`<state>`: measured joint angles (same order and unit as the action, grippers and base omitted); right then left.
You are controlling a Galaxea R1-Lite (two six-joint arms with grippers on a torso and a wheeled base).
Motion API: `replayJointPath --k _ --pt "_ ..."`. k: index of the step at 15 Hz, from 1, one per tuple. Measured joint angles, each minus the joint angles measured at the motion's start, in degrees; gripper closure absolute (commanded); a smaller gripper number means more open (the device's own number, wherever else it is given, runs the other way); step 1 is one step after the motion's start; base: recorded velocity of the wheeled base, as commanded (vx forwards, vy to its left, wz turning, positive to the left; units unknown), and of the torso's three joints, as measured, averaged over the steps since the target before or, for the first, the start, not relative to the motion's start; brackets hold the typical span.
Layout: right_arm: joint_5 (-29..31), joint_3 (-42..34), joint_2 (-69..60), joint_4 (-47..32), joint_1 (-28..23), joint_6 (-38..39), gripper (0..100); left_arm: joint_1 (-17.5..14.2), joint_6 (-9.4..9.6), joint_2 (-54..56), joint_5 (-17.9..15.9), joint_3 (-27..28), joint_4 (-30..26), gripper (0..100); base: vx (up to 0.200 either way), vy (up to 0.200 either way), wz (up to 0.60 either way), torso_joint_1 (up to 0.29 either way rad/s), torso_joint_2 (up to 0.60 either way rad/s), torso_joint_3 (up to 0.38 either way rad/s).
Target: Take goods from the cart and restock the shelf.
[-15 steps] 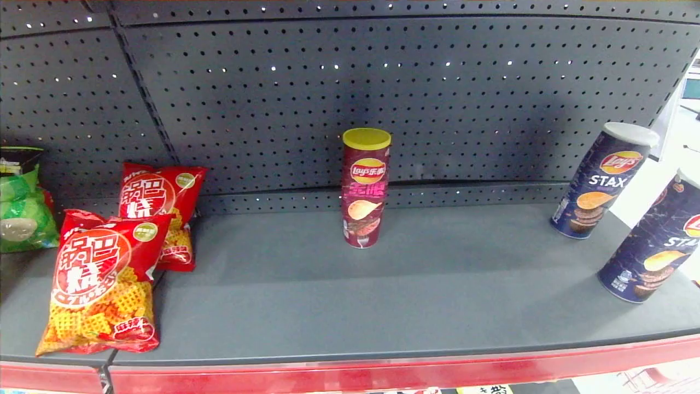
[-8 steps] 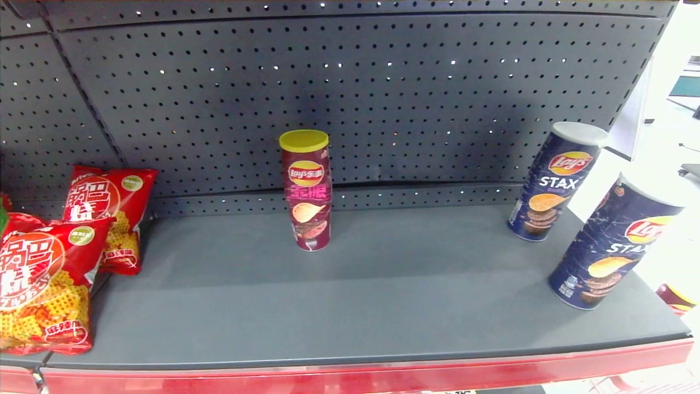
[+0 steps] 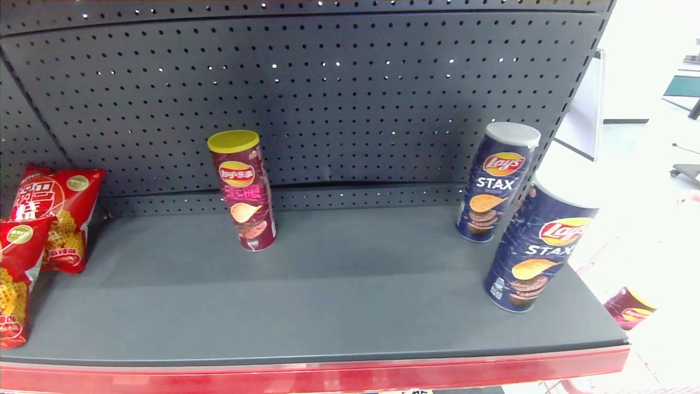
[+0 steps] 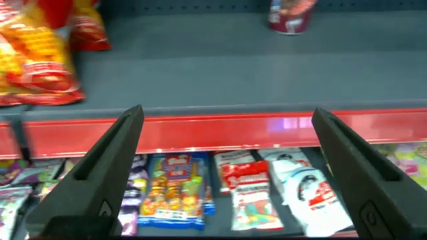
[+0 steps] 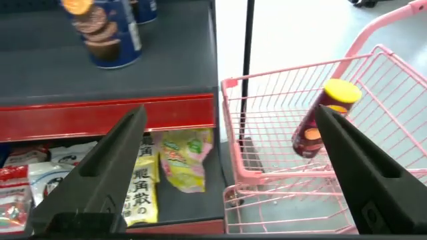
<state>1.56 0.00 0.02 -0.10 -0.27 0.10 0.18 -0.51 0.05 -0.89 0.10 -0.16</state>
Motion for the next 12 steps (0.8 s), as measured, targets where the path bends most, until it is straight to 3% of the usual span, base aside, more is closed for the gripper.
replayJointPath --k 12 --pt "0.0 0.0 0.0 0.0 0.0 0.0 0 0.0 0.0 0.0 0.0 0.0 0.0 0 0.0 -0.2 0.0 0.002 0.0 0.003"
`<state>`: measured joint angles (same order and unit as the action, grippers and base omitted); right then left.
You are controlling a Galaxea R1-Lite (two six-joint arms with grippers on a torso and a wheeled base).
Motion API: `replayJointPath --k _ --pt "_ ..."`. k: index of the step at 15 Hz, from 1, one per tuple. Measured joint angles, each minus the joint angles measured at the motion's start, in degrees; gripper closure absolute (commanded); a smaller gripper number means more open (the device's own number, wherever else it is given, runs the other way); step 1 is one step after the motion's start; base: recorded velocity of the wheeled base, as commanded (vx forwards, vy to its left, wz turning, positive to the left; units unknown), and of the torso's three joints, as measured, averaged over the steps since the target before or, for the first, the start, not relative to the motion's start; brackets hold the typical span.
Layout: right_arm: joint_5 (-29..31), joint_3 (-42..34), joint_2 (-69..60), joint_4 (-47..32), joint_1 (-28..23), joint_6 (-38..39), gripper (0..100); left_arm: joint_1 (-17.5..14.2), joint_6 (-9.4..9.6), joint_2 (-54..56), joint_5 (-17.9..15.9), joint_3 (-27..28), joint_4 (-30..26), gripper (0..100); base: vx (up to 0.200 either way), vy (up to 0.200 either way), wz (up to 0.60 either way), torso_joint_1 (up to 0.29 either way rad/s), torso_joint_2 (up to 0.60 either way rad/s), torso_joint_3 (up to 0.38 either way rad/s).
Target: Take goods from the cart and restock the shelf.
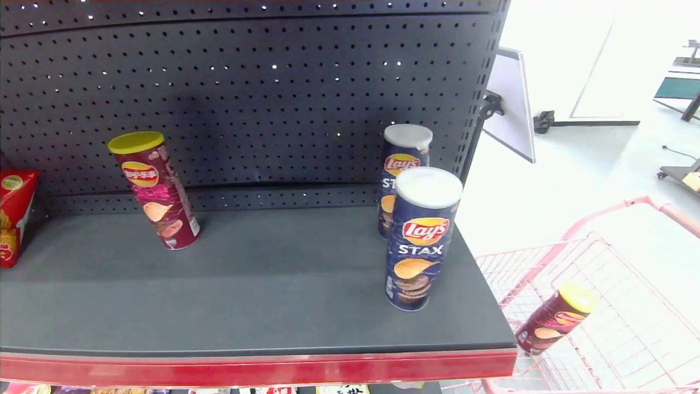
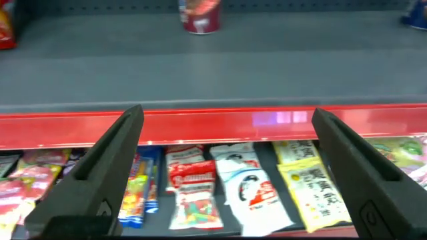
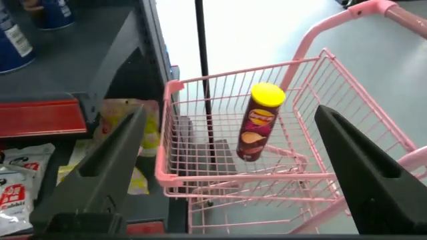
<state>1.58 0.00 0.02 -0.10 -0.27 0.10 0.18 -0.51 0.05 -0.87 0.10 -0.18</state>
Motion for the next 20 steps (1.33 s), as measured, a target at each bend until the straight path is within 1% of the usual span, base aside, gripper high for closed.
replayJointPath --k 15,20 --pt "0.0 0.0 0.0 0.0 0.0 0.0 0 0.0 0.0 0.0 0.0 0.0 0.0 0 0.0 -0.2 0.0 0.002 0.0 0.003" --pt "0.0 0.0 0.0 0.0 0.0 0.0 0 0.0 -0.15 0.0 0.0 0.0 0.0 0 0.0 0.0 0.0 0.0 0.0 0.0"
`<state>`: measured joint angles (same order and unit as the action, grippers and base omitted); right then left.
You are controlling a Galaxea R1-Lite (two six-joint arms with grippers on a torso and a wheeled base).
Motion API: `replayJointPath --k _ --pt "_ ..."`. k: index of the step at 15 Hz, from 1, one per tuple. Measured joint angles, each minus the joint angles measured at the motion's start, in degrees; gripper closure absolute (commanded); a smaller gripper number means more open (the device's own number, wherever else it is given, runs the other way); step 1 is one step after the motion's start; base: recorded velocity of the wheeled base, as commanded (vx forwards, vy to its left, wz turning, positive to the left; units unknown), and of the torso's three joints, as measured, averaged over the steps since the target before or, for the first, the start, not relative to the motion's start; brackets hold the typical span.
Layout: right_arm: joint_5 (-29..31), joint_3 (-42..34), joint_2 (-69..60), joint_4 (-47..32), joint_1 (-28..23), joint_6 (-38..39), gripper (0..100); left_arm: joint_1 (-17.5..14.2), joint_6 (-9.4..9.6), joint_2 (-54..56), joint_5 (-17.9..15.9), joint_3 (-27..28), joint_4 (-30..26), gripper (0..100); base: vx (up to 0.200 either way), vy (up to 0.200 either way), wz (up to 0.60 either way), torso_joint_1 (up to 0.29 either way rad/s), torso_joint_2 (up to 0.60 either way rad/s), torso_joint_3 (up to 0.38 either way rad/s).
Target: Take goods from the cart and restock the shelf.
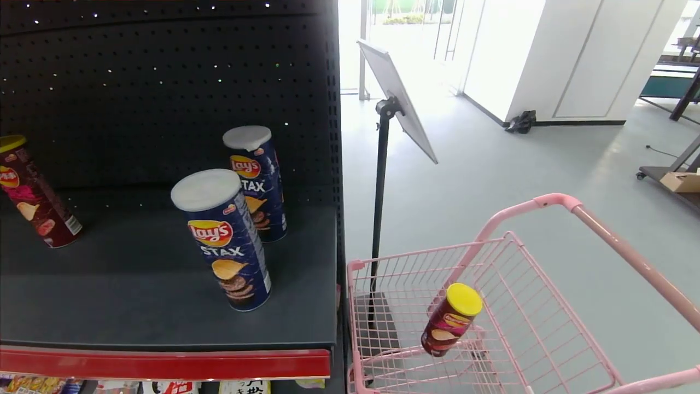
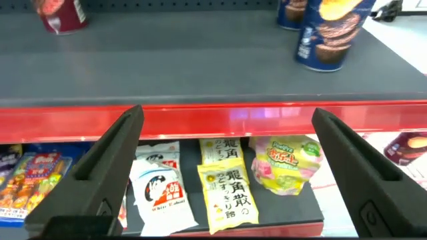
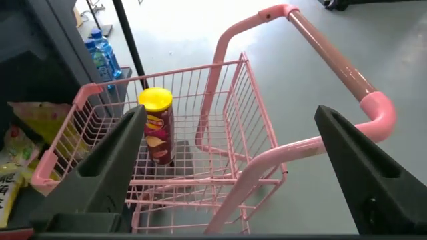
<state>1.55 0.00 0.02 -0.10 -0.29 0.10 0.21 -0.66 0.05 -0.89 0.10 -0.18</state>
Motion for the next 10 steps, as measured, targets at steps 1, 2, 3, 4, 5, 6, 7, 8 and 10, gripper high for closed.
replayJointPath --k 1,2,3,4,5,6,7,8,10 --pt "0.0 0.0 0.0 0.0 0.0 0.0 0 0.0 0.0 0.0 0.0 0.0 0.0 0 0.0 0.0 0.0 0.0 0.0 0.0" --pt "0.0 0.0 0.0 0.0 0.0 0.0 0 0.0 -0.02 0.0 0.0 0.0 0.0 0 0.0 0.0 0.0 0.0 0.0 0.0" --pt "0.0 0.0 0.0 0.0 0.0 0.0 0 0.0 -0.02 0.0 0.0 0.0 0.0 0 0.0 0.0 0.0 0.0 0.0 0.0" --pt "0.0 0.0 0.0 0.0 0.0 0.0 0 0.0 0.0 0.0 0.0 0.0 0.0 0 0.0 0.0 0.0 0.0 0.0 0.0" --pt "0.0 0.0 0.0 0.0 0.0 0.0 0 0.0 -0.02 0.0 0.0 0.0 0.0 0 -0.2 0.0 0.0 0.002 0.01 0.002" --pt "0.0 0.0 0.0 0.0 0.0 0.0 0 0.0 0.0 0.0 0.0 0.0 0.0 0 -0.2 0.0 0.0 0.002 0.01 -0.002" --pt "0.0 0.0 0.0 0.0 0.0 0.0 0 0.0 0.0 0.0 0.0 0.0 0.0 0 -0.2 0.0 0.0 0.017 0.01 -0.002" --pt "0.0 0.0 0.0 0.0 0.0 0.0 0 0.0 0.04 0.0 0.0 0.0 0.0 0 -0.2 0.0 0.0 0.017 0.01 -0.012" --pt "0.0 0.0 0.0 0.0 0.0 0.0 0 0.0 0.06 0.0 0.0 0.0 0.0 0 -0.2 0.0 0.0 -0.007 0.0 0.005"
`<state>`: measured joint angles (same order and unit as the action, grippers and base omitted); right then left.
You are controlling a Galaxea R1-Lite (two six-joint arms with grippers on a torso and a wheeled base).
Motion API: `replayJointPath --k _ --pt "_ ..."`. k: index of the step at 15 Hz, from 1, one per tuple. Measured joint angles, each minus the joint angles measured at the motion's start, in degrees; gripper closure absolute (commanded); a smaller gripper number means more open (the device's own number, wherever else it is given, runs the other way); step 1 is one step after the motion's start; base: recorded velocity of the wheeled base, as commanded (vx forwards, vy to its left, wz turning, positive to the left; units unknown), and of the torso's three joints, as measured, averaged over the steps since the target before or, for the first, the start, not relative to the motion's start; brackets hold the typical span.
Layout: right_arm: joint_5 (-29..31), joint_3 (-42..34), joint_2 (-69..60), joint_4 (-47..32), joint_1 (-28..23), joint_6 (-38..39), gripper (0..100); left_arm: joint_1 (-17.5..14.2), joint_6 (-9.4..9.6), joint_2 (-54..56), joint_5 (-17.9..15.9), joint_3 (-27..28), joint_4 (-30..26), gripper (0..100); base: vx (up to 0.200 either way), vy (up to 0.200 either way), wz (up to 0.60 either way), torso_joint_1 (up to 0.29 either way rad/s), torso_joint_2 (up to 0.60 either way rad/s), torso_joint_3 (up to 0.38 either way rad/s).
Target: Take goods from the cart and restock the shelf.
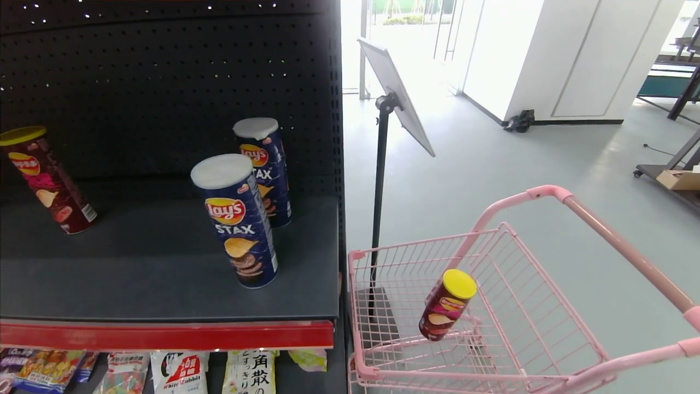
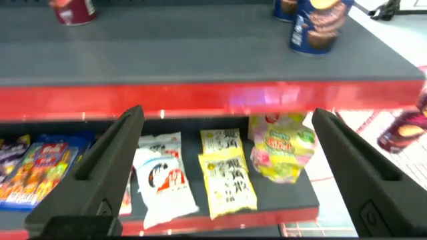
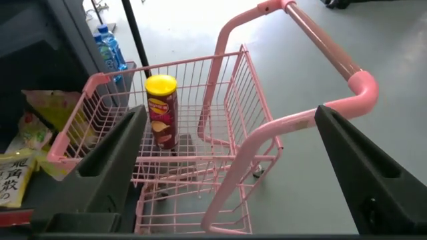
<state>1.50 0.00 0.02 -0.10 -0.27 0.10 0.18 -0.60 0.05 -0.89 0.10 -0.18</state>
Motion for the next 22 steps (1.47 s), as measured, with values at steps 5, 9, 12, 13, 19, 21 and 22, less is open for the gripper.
replayJointPath --k 5,9,12,13,19,21,22 --pt "0.0 0.0 0.0 0.0 0.0 0.1 0 0.0 -0.06 0.0 0.0 0.0 0.0 0 0.0 0.0 0.0 0.0 0.0 0.0" --pt "-0.1 0.0 0.0 0.0 0.0 0.2 0 0.0 -0.09 0.0 0.0 0.0 0.0 0 0.0 0.0 0.0 -0.132 0.32 0.171" --pt "-0.1 0.0 0.0 0.0 0.0 0.3 0 0.0 -0.09 0.0 0.0 0.0 0.0 0 0.0 0.0 0.0 -0.16 0.37 0.211" --pt "-0.1 0.0 0.0 0.0 0.0 0.3 0 0.0 -0.09 0.0 0.0 0.0 0.0 0 0.0 0.0 0.0 -0.163 0.38 0.222" --pt "-0.1 0.0 0.0 0.1 0.0 0.3 0 0.0 -0.09 0.0 0.0 0.0 0.0 0 0.0 0.0 0.0 -0.183 0.45 0.262" --pt "-0.1 0.0 0.0 0.1 0.0 0.3 0 0.0 -0.09 0.0 0.0 0.0 0.0 0 0.0 0.0 0.0 -0.222 0.55 0.317" --pt "-0.1 0.0 0.0 0.1 0.0 0.2 0 0.0 -0.11 0.0 0.0 0.0 0.0 0 0.0 0.0 0.0 -0.207 0.55 0.334"
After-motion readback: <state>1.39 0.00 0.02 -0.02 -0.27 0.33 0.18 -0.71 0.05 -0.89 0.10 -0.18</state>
